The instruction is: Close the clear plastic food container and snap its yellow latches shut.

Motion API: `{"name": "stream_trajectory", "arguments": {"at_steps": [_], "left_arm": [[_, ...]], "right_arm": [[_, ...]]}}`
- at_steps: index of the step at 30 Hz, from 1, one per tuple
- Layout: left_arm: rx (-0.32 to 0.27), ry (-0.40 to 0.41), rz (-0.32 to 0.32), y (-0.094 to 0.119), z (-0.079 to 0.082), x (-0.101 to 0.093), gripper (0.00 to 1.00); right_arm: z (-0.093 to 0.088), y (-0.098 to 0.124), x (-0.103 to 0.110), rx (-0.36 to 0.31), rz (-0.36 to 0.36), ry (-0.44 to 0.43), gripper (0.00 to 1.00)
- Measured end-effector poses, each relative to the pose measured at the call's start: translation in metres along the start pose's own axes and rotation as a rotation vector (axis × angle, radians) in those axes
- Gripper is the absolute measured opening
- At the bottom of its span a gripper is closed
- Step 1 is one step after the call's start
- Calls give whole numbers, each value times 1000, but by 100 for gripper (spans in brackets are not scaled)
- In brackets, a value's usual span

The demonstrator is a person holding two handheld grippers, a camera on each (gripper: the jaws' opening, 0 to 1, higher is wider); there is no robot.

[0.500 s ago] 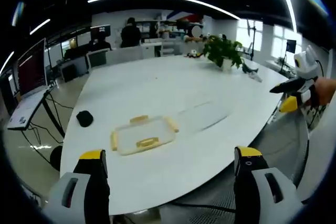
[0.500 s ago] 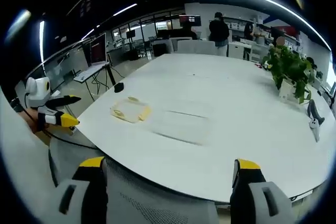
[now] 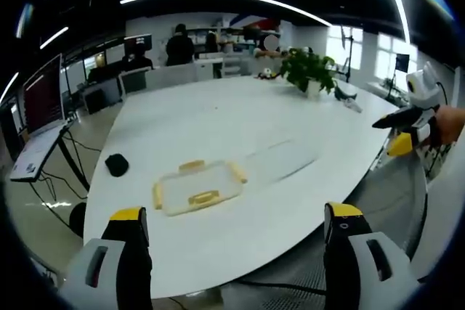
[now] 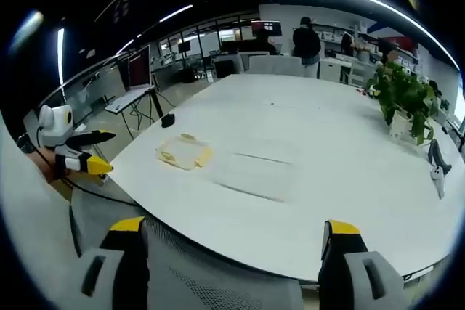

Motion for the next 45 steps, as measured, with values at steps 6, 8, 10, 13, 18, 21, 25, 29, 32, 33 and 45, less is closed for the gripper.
{"name": "stream_trajectory", "arguments": {"at_steps": [6, 8, 10, 13, 18, 21, 25, 29, 32, 33, 45], "left_arm": [[-2, -7, -2, -2, 3, 0, 99], [-6, -4, -5, -2, 4, 0, 99], [-5, -5, -5, -3, 4, 0, 99], [-2, -1, -5, -3, 2, 1, 98], [7, 1, -9, -3, -1, 0, 98], [11, 2, -11, -4, -2, 0, 98], [12, 4, -12, -5, -2, 1, 98], [11, 8, -14, -6, -2, 2, 98], [13, 9, -15, -7, -3, 3, 98], [14, 10, -16, -7, -3, 4, 98], [29, -4, -24, -10, -5, 7, 98]], "right_arm": [[2, -1, -2, -3, -4, -4, 99], [2, -1, -2, -2, -5, -4, 99], [2, -2, -2, -3, -4, -5, 99], [1, -2, -2, -2, -5, -6, 99], [-1, -3, 0, -1, 0, -17, 99], [-2, -4, 0, 3, -2, -17, 99], [-2, -5, -1, 4, -3, -18, 99], [0, -5, -1, 4, -7, -18, 99], [0, -6, -1, 3, -6, -20, 99], [0, -6, -1, 3, -6, -19, 99], [2, -8, 1, 7, -14, -10, 99]]}}
Point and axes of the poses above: the point that each gripper's makers call its tool centre point, and the gripper's own axes: y roughly backward along the fingers, x roughly to its left, z roughly out of its top, the point moved 7 cm from there along y, roughly backward along the fingers, and after that the axes turned 6 degrees about y, right-handed, at the moved point
